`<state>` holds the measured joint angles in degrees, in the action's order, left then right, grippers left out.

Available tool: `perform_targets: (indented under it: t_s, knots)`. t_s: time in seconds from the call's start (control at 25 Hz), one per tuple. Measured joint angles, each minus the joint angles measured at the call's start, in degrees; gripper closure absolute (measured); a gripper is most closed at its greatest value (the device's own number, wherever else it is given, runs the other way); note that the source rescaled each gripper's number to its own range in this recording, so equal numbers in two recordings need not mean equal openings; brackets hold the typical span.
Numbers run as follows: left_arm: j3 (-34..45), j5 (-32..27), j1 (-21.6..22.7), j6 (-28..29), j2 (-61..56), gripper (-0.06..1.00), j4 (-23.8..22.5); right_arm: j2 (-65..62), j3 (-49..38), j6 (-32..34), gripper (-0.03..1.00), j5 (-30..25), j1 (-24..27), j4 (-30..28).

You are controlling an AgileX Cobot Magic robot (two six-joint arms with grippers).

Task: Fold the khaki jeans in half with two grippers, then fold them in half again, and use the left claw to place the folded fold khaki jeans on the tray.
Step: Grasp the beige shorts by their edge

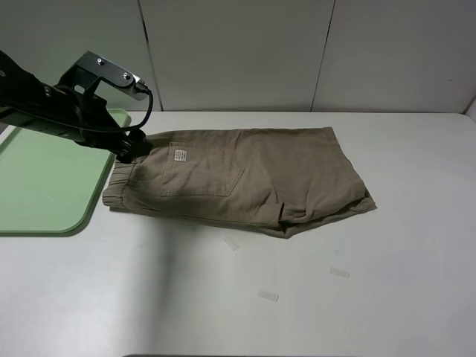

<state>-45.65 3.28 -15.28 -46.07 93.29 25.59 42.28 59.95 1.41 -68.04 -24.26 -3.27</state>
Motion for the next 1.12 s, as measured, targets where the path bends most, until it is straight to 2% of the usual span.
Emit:
perform_targets:
  t_s: [0.24,0.52,0.72,1.12]
  knots:
    - [0.00,-0.13,0.00,0.00,0.00,-0.06,0.09,-19.95,-15.49,0.86,-0.03,7.63,0.00,0.80]
    - [0.00,-0.13,0.00,0.00,0.00,-0.06,0.14,-34.97,-27.02,2.96,-0.03,10.43,0.00,1.75]
    - [0.00,-0.13,0.00,0.00,0.00,-0.06,0.16,-39.31,-31.32,2.96,-0.03,9.73,0.00,1.75]
    - [0.00,-0.70,0.00,0.00,0.00,-0.06,0.18,-39.55,-31.39,2.80,-0.03,9.71,0.00,1.75]
